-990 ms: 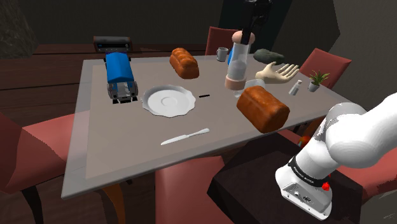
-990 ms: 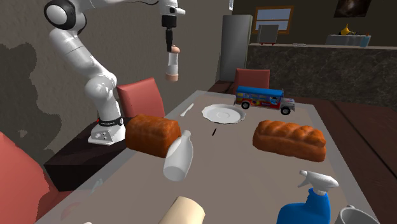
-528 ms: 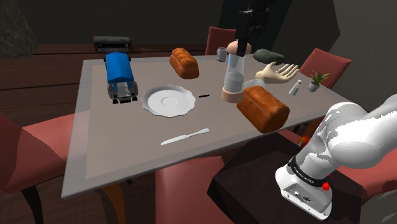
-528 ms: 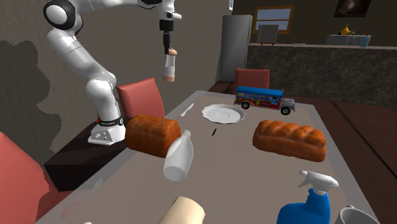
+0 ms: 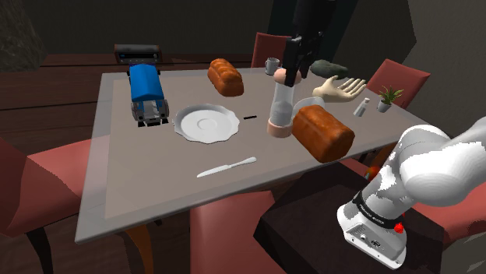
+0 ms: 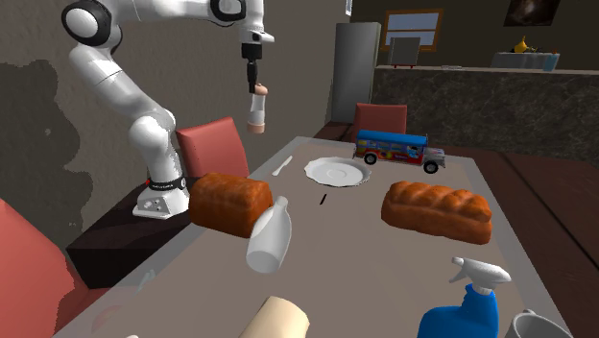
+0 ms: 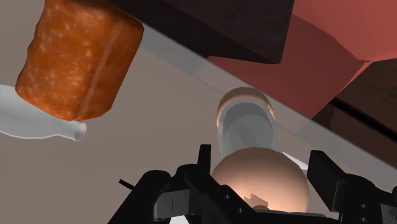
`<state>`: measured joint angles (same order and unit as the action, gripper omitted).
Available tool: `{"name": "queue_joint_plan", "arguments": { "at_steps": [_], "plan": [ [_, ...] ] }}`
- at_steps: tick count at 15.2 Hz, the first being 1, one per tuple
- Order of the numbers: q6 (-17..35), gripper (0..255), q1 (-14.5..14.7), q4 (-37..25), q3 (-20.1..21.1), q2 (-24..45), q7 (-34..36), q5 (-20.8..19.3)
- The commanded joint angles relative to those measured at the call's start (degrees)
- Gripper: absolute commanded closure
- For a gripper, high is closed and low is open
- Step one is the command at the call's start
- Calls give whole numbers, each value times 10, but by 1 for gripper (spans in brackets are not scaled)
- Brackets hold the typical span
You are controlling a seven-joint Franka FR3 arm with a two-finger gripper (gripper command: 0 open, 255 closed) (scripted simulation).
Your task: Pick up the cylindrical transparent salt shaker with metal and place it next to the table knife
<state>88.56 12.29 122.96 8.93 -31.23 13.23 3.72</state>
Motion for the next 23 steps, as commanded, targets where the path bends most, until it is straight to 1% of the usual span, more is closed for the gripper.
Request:
{"name": "queue_joint_plan", "arguments": {
  "at_steps": [1,12,23],
  "plan": [
    [16,255,1,17,2,-2,1,1],
    [99,255,3,108,6,-10,0,5],
    [186,255,5,187,12,-2,1,10]
  ]
}}
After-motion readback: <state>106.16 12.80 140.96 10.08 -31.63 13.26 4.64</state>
